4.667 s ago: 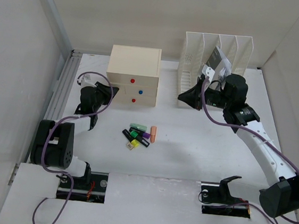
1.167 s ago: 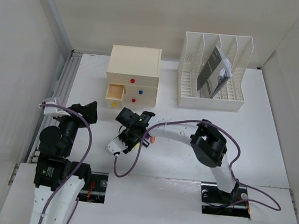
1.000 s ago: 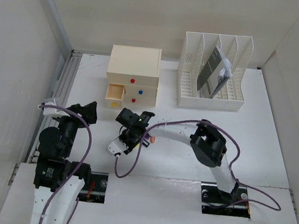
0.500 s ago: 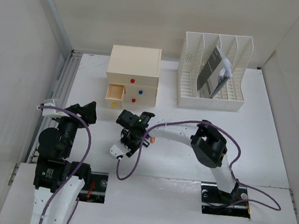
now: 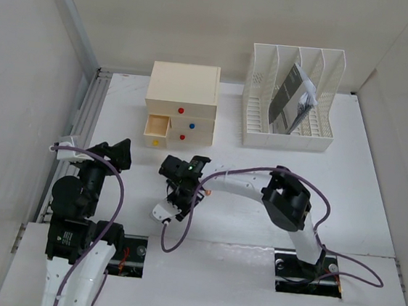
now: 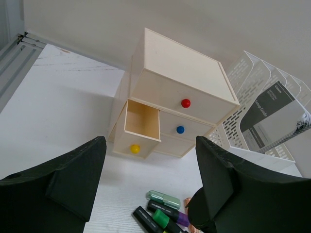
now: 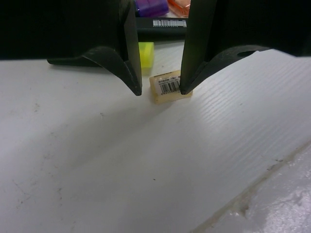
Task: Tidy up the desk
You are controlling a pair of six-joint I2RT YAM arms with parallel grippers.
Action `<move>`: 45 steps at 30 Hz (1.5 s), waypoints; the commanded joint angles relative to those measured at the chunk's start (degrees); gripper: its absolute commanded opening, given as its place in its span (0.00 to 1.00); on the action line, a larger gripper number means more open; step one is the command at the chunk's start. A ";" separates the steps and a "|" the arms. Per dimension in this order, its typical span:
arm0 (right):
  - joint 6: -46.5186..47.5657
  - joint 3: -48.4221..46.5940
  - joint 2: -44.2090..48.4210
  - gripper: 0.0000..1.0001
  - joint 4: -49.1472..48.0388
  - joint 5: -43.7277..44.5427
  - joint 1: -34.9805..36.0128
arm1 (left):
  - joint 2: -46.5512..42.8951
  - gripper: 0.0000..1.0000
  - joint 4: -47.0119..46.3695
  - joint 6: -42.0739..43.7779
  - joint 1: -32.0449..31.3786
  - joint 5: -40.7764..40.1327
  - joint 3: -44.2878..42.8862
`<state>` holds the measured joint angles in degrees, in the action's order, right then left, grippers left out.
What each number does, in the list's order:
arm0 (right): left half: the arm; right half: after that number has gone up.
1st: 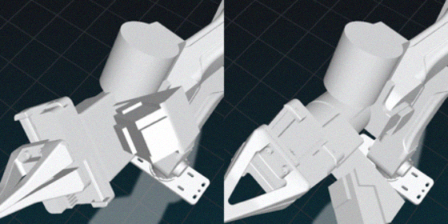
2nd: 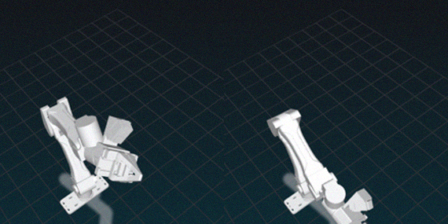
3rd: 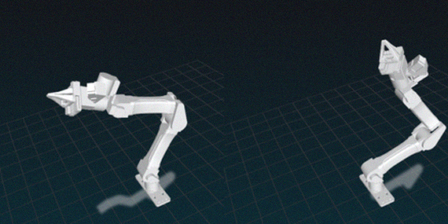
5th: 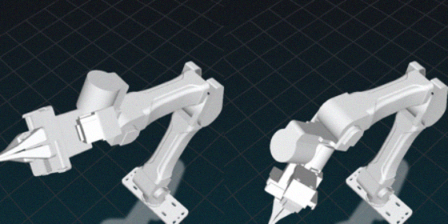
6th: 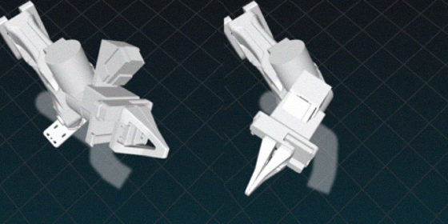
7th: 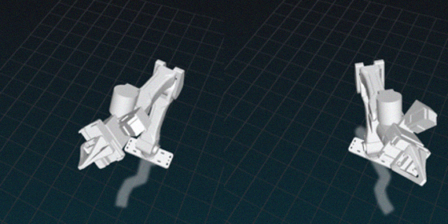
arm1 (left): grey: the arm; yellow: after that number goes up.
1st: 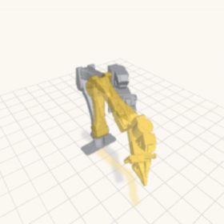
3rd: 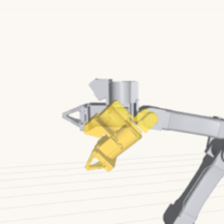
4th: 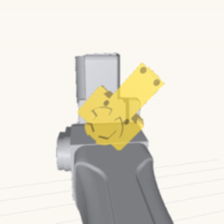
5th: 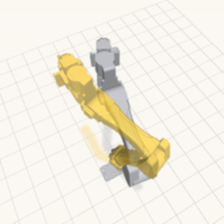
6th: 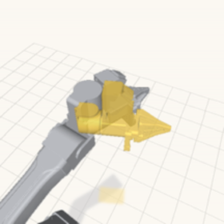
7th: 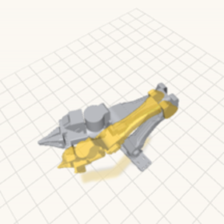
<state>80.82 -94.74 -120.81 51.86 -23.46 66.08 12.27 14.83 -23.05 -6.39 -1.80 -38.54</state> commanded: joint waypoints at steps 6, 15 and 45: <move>0.57 1.13 5.41 0.43 3.95 -2.64 1.42 | -0.58 0.72 -2.88 0.02 -0.29 -0.31 0.31; 0.57 2.72 3.39 0.46 2.72 -1.42 1.42 | -1.11 0.72 -2.88 0.02 -0.29 -0.83 0.31; -1.01 1.57 -0.83 0.28 -3.08 2.28 1.42 | -1.11 0.72 -2.88 0.02 -0.29 -0.83 0.31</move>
<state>80.14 -91.90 -120.79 50.33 -21.37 66.85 12.08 14.83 -23.05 -6.39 -2.20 -38.48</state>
